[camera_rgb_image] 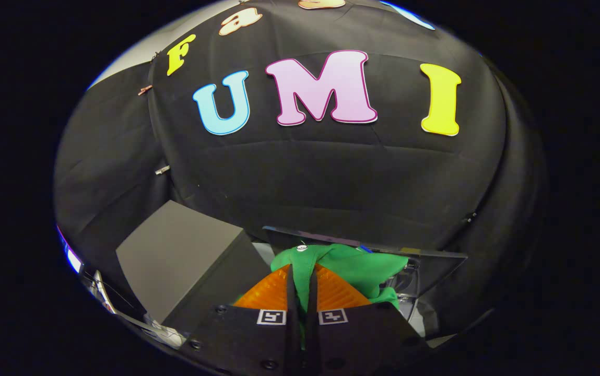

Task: Put the clothes into the washing machine and then close the washing machine lid.

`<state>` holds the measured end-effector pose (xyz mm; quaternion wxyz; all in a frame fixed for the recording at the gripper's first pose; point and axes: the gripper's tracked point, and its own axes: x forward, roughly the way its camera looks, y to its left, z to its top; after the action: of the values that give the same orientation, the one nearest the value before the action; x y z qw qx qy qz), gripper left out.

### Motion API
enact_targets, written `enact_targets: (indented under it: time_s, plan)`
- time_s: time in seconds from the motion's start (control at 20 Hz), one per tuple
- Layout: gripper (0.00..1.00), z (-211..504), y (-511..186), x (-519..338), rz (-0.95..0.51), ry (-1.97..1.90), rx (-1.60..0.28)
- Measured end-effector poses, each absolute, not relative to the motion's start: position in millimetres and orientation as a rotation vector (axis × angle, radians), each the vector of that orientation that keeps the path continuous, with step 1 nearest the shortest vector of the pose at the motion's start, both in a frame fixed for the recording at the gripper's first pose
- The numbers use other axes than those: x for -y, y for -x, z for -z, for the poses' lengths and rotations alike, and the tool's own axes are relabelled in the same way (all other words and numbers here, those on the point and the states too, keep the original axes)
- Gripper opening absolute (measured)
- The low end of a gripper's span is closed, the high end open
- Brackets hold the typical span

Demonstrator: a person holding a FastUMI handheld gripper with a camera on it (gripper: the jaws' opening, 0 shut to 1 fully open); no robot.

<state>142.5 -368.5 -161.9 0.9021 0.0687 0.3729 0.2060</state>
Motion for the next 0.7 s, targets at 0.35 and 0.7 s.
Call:
enact_targets:
  time_s: [0.35,0.7]
  plan:
    - [0.08,201,-134,391,-0.352,-0.104,-0.811]
    - [0.08,290,-99,404,-0.246,-0.099,-1.008]
